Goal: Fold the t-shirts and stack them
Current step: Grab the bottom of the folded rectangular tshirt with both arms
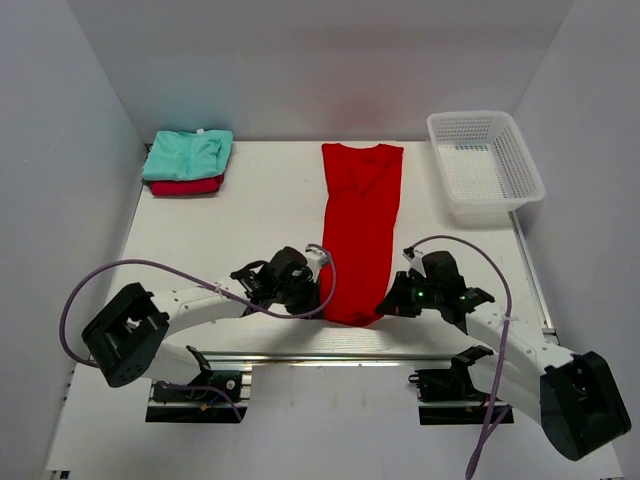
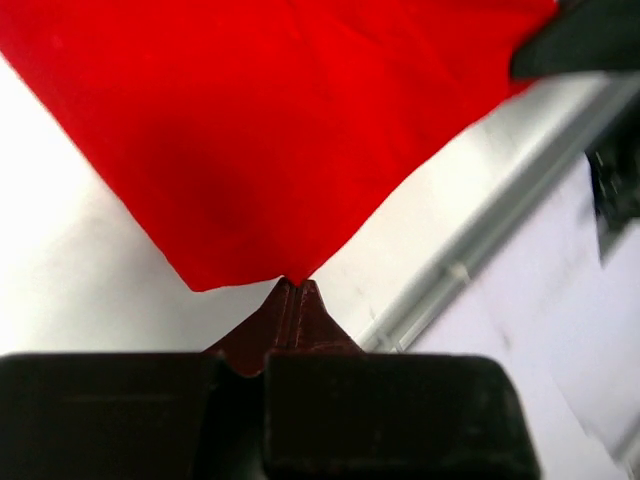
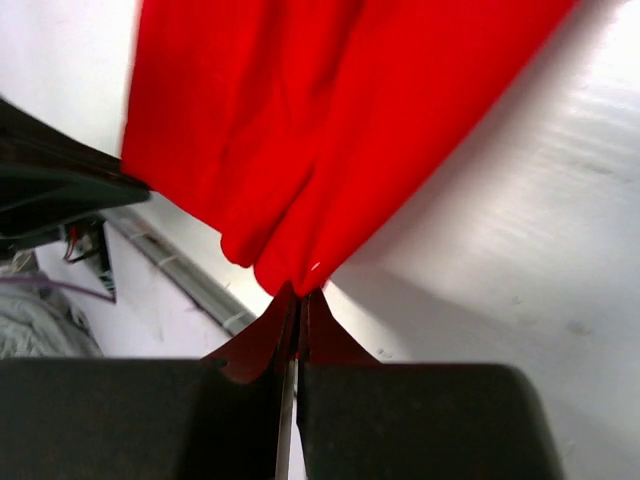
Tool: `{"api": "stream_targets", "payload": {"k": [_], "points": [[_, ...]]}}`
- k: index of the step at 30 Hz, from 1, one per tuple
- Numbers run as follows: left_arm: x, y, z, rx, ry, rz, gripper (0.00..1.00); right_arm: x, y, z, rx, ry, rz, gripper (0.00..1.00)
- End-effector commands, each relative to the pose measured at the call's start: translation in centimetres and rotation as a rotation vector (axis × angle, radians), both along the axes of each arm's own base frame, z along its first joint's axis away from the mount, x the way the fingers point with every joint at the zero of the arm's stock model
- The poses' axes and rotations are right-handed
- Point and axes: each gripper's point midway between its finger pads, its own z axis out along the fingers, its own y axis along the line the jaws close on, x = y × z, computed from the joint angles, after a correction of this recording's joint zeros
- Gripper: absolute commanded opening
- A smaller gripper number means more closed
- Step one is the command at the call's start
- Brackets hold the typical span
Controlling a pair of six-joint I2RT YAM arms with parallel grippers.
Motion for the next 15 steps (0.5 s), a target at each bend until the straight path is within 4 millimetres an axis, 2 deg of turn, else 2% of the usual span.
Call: {"api": "stream_targets", "payload": {"k": [1, 4, 6, 10, 11, 13, 14, 15], "points": [[-3.7, 0.5, 0.4, -0.025, 0.104, -0.132, 0.0, -2.2, 0.1, 0.8, 0.036, 0.045, 0.045, 0.0], [-4.7, 0.8, 0.4, -0.016, 0.146, -0.162, 0.0, -3.5, 0.4, 1.1, 0.083, 0.071, 0.063, 0.0], [-4.2, 0.9, 0.4, 0.009, 0.137, -0.142, 0.0, -3.4, 0.2, 1.3, 0.083, 0.05, 0.047, 0.0], [-3.6, 0.7, 1.0, 0.015, 0.114, -0.136, 0.0, -2.3, -0.5, 1.3, 0.035, 0.005, -0.005, 0.0], [-3.2, 0.5, 1.5, 0.016, 0.104, -0.13, 0.0, -1.8, -0.4, 1.7, 0.036, -0.01, -0.009, 0.0], [-2.0, 0.3, 2.3, 0.037, 0.067, -0.096, 0.0, -1.3, -0.6, 1.4, 0.003, -0.016, -0.007, 0.0], [-1.3, 0.5, 2.3, 0.06, 0.048, -0.072, 0.0, -0.7, -0.4, 2.1, 0.001, -0.03, -0.007, 0.0], [-1.1, 0.6, 2.1, 0.08, 0.048, -0.061, 0.0, -0.2, -0.4, 1.9, -0.015, -0.027, -0.011, 0.0]]}}
